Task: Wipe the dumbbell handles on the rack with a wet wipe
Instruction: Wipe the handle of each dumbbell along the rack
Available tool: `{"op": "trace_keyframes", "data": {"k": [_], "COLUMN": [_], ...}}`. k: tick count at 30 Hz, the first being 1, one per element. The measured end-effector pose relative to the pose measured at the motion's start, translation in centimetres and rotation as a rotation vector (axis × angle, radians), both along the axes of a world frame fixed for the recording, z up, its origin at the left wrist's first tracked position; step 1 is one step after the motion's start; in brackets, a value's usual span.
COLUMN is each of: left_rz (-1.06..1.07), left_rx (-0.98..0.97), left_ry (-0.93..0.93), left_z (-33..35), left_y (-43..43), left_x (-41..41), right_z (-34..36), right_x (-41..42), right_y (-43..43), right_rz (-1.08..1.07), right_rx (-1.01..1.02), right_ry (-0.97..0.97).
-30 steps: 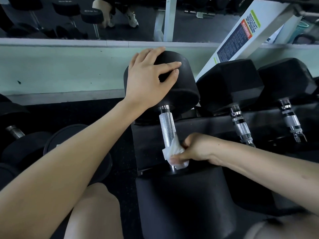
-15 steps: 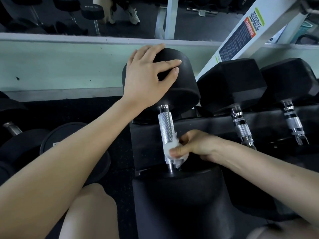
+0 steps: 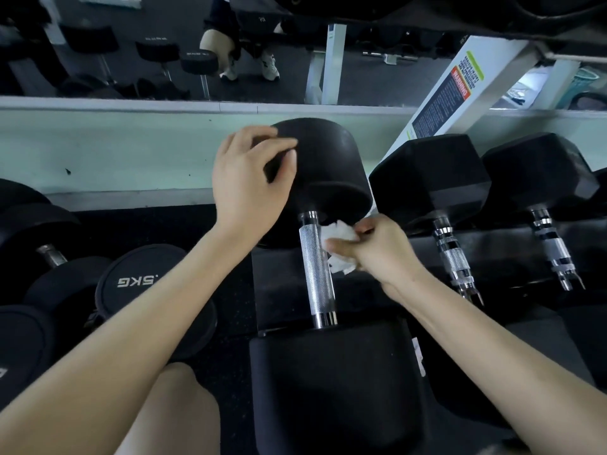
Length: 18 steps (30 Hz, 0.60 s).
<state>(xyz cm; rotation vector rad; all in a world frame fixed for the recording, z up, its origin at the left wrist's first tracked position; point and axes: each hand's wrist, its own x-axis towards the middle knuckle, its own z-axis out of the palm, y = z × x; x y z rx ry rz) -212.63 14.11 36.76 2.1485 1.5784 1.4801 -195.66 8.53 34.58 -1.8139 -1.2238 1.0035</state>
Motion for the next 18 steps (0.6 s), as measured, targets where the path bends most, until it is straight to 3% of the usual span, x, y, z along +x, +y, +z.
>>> {"op": "trace_keyframes", "data": {"k": [3,6,7,9,13,18], "left_rz": [-0.003,-0.060,-0.090,-0.143,-0.170,-0.127], "left_rx": [-0.147,-0.334,-0.405,-0.564,-0.814,-0.852], "left_ry": [-0.157,-0.228,-0.231,-0.223,-0.317,-0.320], "left_z": [-0.1,-0.8,-1.2,-2.1,-4.6,-7.2], "left_y": [-4.6,-6.7,-6.9,-7.0,-6.6,-5.8], "left_x": [-1.1,-1.5,-1.6,-1.5,-0.3,1.6], "right_z": [1.5,1.5,1.2,1.2,0.9,-0.4], "right_x": [-0.3,-2.2,-2.6,-2.4,-1.1,-0.8], "right_y": [-0.6,-1.7,-2.1,-2.8,-3.1,-1.8], "right_rz": [0.026,0.334,0.445,0.464,0.316,0.203], "right_rx": [0.273,0.146,0.060,0.010,0.183,0.160], "right_ry": [-0.384,-0.561,-0.544,-0.406,-0.381,-0.269]}}
